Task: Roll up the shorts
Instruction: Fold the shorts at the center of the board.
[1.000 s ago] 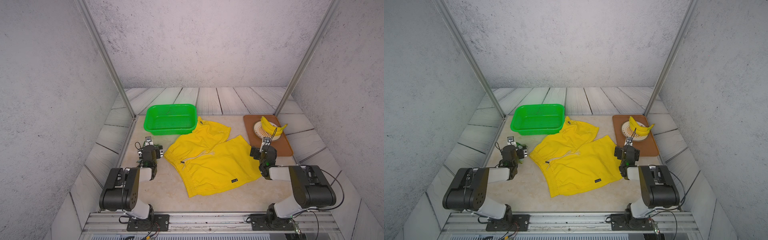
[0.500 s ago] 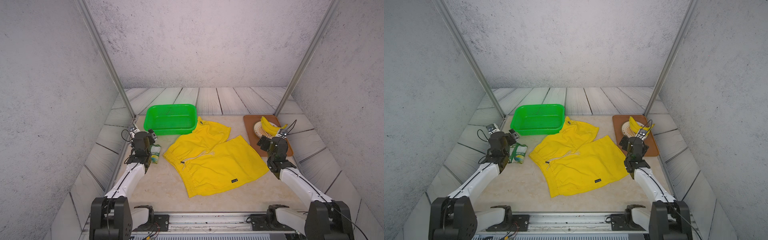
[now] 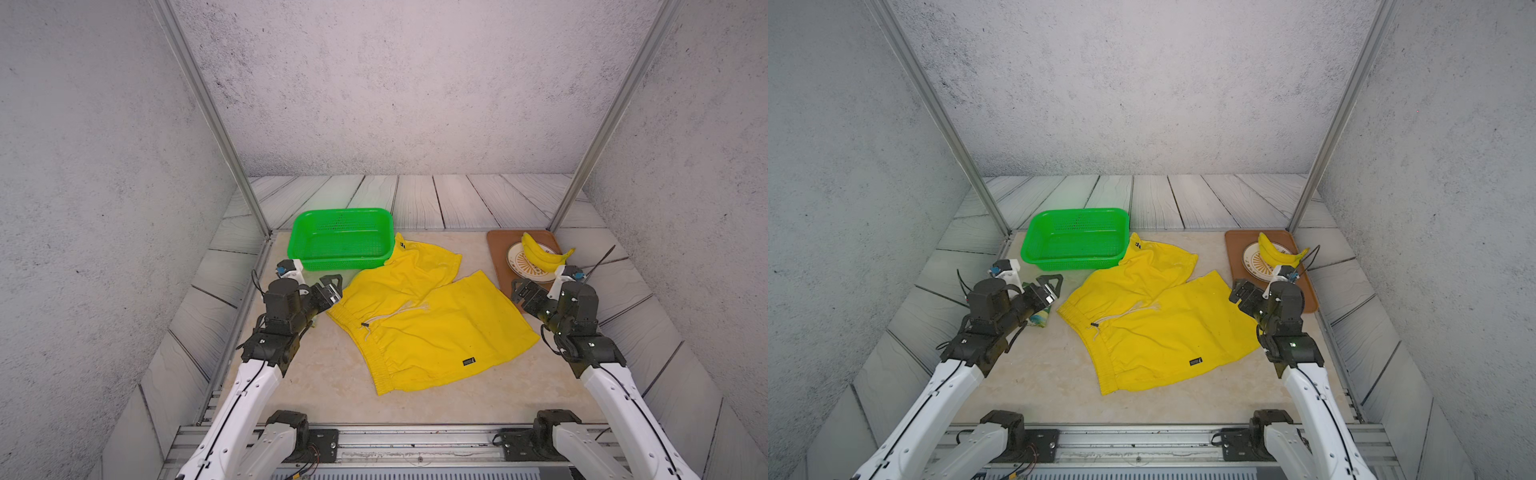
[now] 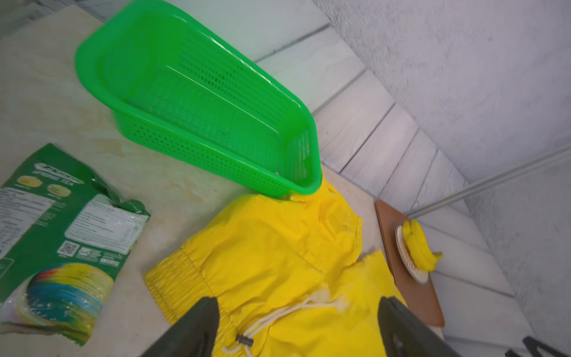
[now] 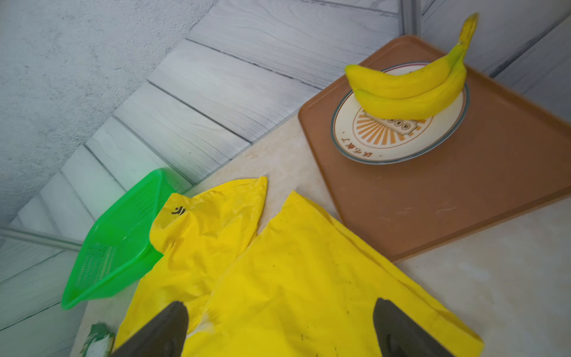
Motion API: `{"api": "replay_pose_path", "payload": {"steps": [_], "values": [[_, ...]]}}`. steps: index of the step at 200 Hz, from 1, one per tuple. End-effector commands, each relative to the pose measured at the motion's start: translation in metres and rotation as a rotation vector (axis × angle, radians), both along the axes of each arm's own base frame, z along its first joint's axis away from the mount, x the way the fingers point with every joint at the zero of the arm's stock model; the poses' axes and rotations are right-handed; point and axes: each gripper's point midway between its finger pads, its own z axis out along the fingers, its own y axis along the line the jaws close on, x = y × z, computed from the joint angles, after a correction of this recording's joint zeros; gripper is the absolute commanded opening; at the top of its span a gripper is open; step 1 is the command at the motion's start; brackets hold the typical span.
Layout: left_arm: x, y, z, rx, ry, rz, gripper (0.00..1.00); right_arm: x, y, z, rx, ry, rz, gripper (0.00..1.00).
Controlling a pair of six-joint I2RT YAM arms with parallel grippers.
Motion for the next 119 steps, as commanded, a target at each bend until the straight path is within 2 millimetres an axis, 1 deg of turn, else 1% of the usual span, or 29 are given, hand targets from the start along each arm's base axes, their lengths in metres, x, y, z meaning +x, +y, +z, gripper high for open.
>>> {"api": "replay_pose_path", "payload": {"steps": [1,4,13,23,32,43,58,70,79,95,119], "values": [[-0.047,-0.025,-0.073,-0.011,0.278,-0.122,0.67,-0.025,0.025,-0.021,0.074,0.112,0.132,0.93],[-0.052,-0.027,-0.079,-0.012,0.301,-0.133,0.65,-0.027,0.026,-0.024,0.079,0.123,0.14,0.92],[-0.067,-0.035,-0.097,-0.01,0.359,-0.168,0.52,-0.033,0.03,-0.035,0.092,0.16,0.158,0.87],[-0.083,-0.039,-0.116,0.005,0.411,-0.189,0.45,-0.039,0.031,-0.049,0.097,0.212,0.162,0.84],[-0.095,-0.042,-0.129,0.016,0.443,-0.202,0.43,-0.046,0.032,-0.061,0.097,0.26,0.168,0.82],[-0.107,-0.045,-0.142,0.027,0.471,-0.226,0.42,-0.055,0.032,-0.076,0.1,0.319,0.171,0.8],[-0.121,-0.052,-0.154,0.041,0.497,-0.269,0.41,-0.063,0.035,-0.093,0.117,0.377,0.182,0.77],[-0.131,-0.057,-0.163,0.061,0.513,-0.305,0.42,-0.067,0.038,-0.102,0.13,0.408,0.198,0.75],[-0.137,-0.058,-0.169,0.1,0.523,-0.321,0.44,-0.069,0.038,-0.108,0.129,0.429,0.199,0.75],[-0.144,-0.06,-0.173,0.161,0.518,-0.352,0.47,-0.073,0.035,-0.119,0.121,0.461,0.184,0.75],[-0.149,-0.076,-0.172,0.176,0.474,-0.417,0.51,-0.076,0.037,-0.13,0.144,0.477,0.184,0.75]]}}
